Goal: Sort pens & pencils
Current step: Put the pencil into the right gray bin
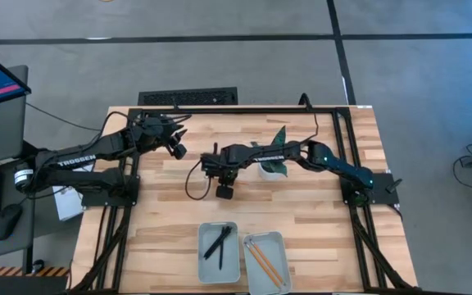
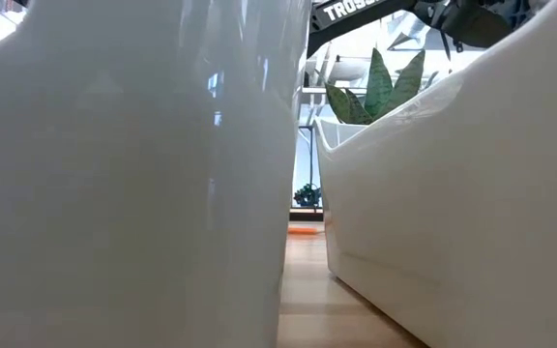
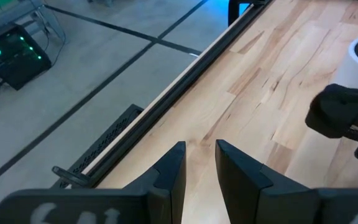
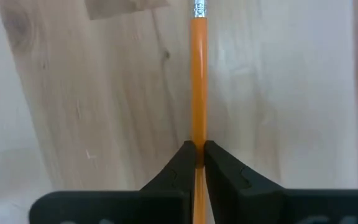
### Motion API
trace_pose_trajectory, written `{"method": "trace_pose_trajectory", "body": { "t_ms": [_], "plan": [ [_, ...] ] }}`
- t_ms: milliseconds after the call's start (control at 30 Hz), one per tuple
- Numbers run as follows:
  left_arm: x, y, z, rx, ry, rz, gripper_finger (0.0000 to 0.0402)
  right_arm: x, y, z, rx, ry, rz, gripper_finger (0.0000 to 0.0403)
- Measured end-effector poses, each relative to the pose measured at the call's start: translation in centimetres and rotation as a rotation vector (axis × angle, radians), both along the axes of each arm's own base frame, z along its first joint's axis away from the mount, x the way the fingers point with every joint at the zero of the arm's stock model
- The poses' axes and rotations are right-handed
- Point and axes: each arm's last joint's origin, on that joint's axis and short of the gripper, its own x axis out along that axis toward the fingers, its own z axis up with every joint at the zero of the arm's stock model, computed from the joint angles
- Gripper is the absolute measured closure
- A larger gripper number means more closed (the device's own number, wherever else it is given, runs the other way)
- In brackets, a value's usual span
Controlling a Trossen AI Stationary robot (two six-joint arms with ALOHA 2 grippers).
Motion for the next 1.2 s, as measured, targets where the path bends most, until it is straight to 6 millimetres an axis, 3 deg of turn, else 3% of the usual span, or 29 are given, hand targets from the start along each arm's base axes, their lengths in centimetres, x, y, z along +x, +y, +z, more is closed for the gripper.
{"method": "trace_pose_trajectory", "body": {
  "t_ms": [333, 567, 800, 1067, 1200],
  "plan": [
    [-0.1, 0.0, -0.2, -0.008, 0.019, 0.006, 0.0323, 0.1, -1.4, 2.5, 0.004, 0.006, -0.026, 0.0355],
    [-0.7, -0.2, -1.0, -0.080, 0.071, 0.076, 0.0323, 0.0, -2.2, 6.0, 0.007, -0.006, -0.041, 0.0355],
    [-1.1, -0.3, -1.5, -0.142, 0.087, 0.121, 0.0323, -1.2, -1.9, 10.9, 0.003, -0.090, -0.021, 0.0355],
    [-1.1, -0.3, -1.4, -0.156, 0.061, 0.160, 0.0323, -4.5, -1.0, 18.4, 0.008, -0.244, -0.060, 0.0355],
    [-1.1, -0.3, -1.5, -0.168, 0.046, 0.186, 0.0323, -6.1, 0.2, 21.2, 0.019, -0.295, -0.073, 0.0355]
  ]
}}
